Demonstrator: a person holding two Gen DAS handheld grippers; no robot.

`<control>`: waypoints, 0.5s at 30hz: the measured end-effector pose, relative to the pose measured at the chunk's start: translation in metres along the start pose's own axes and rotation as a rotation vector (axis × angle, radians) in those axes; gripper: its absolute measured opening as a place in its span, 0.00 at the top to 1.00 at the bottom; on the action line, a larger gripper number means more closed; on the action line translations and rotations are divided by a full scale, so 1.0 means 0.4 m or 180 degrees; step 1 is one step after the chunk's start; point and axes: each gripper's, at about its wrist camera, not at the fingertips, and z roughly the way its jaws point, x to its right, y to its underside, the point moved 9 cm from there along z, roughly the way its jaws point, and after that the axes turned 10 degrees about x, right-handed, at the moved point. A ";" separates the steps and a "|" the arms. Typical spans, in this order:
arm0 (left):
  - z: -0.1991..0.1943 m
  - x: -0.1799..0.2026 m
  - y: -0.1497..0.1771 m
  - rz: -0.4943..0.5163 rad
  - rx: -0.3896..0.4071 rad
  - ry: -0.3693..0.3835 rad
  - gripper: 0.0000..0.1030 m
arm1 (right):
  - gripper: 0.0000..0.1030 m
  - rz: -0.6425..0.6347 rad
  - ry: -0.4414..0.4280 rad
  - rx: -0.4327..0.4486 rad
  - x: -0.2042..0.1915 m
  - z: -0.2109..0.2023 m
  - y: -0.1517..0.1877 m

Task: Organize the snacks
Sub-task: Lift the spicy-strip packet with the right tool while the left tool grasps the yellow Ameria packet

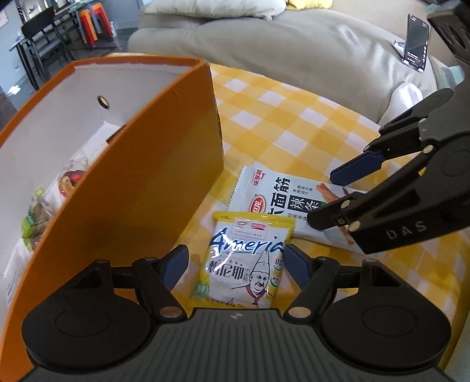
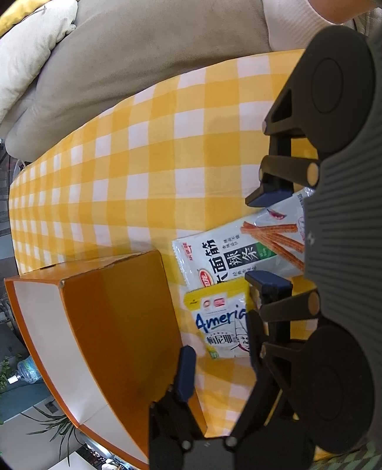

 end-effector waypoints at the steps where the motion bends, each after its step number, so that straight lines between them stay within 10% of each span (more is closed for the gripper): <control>1: 0.007 0.002 0.003 -0.0009 -0.0044 0.0044 0.17 | 0.55 -0.0003 0.0003 -0.0011 0.000 0.002 0.001; 15: -0.017 -0.048 0.057 -0.0934 -0.0421 -0.0438 0.37 | 0.50 0.0048 -0.0025 -0.0032 0.002 0.018 0.000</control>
